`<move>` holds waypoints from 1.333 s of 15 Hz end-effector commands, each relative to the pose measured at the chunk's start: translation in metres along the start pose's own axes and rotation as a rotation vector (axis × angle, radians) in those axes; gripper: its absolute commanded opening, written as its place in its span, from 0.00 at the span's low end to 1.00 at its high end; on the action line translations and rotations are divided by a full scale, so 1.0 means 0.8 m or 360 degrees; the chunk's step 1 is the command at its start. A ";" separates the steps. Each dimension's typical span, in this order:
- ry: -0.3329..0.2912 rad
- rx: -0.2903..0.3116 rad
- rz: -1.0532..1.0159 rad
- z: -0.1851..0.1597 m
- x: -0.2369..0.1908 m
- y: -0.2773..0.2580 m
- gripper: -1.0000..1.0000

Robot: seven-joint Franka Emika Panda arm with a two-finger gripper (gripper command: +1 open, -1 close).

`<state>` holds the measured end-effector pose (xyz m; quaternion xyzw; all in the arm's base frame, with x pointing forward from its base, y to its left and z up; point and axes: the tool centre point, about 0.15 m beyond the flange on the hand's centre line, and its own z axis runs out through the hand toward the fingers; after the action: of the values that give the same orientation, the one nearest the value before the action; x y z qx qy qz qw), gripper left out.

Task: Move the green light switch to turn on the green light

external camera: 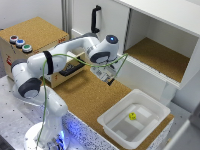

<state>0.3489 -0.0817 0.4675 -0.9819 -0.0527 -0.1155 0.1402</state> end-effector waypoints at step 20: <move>-0.0321 0.0240 -0.1314 0.029 -0.159 -0.657 1.00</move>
<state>0.1695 0.3454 0.5476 -0.8995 -0.3735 -0.1222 0.1909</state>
